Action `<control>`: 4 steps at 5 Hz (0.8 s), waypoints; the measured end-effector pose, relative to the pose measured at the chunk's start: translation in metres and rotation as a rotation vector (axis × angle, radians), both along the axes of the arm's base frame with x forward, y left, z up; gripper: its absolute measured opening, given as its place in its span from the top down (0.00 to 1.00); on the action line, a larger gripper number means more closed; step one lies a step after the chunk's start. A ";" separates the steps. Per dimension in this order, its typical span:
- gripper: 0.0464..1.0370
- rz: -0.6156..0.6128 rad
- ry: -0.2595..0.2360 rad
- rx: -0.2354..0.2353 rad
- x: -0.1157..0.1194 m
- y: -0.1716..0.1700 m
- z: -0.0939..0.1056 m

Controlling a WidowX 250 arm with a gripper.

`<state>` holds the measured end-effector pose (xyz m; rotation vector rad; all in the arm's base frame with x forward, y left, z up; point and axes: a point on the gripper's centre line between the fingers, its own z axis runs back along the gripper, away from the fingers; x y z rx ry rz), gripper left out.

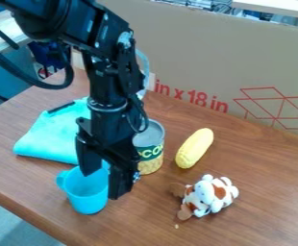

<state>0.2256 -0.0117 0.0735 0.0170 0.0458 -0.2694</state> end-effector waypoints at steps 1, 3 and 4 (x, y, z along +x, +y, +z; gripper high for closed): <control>0.04 0.001 0.106 0.002 -0.006 0.004 -0.018; 0.10 0.001 0.172 -0.010 0.004 0.011 -0.036; 0.38 -0.004 0.170 -0.006 0.007 0.010 -0.032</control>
